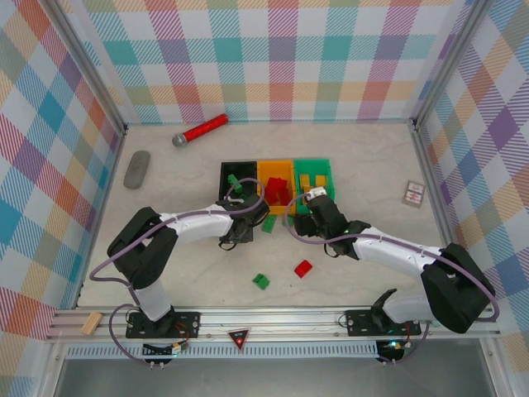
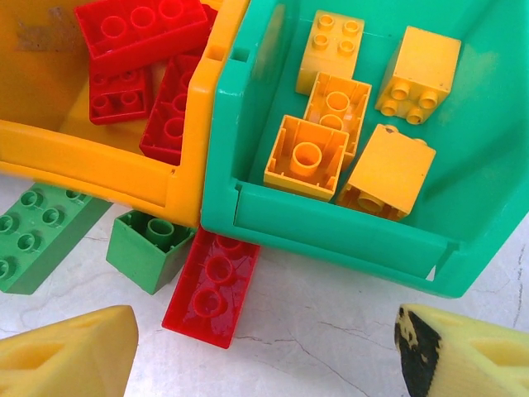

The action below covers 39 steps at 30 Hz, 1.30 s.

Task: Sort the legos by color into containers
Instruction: Pick up the lego from the center of the table, then place the lego in the container.

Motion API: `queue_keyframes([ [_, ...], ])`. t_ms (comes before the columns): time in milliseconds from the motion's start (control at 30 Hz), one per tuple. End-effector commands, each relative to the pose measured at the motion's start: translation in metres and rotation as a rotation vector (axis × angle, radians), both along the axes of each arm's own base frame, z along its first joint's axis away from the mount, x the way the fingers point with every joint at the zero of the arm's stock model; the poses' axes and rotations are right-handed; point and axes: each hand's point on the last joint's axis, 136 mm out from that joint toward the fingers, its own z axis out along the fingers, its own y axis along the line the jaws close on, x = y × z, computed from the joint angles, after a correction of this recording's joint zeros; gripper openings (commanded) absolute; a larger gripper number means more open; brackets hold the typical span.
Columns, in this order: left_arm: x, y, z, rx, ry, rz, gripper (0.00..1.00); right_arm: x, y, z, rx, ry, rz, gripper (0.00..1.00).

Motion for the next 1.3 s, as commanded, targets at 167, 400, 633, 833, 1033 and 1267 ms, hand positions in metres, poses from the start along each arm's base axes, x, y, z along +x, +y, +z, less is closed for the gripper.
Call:
queue_keyframes([
  [167, -0.001, 0.003, 0.020, -0.039, -0.046, 0.018, 0.33, 0.006, 0.007, 0.007, 0.031, -0.015, 0.005, 0.82],
  [400, 0.004, 0.008, 0.060, -0.065, -0.149, 0.022, 0.33, 0.007, 0.007, 0.006, 0.033, -0.012, 0.004, 0.82],
  [633, 0.025, 0.005, 0.097, -0.052, -0.250, -0.010, 0.34, 0.007, 0.010, 0.006, 0.038, -0.006, 0.010, 0.82],
  [833, 0.053, -0.009, 0.102, -0.052, -0.234, -0.023, 0.35, 0.007, 0.010, 0.007, 0.045, -0.009, 0.010, 0.82],
  [1033, 0.095, -0.025, 0.101, -0.124, -0.199, -0.058, 0.36, 0.006, 0.016, 0.010, 0.077, -0.002, 0.024, 0.82],
  [1267, 0.136, -0.028, 0.102, -0.148, -0.196, -0.071, 0.41, 0.007, 0.016, 0.011, 0.075, -0.007, 0.023, 0.82],
])
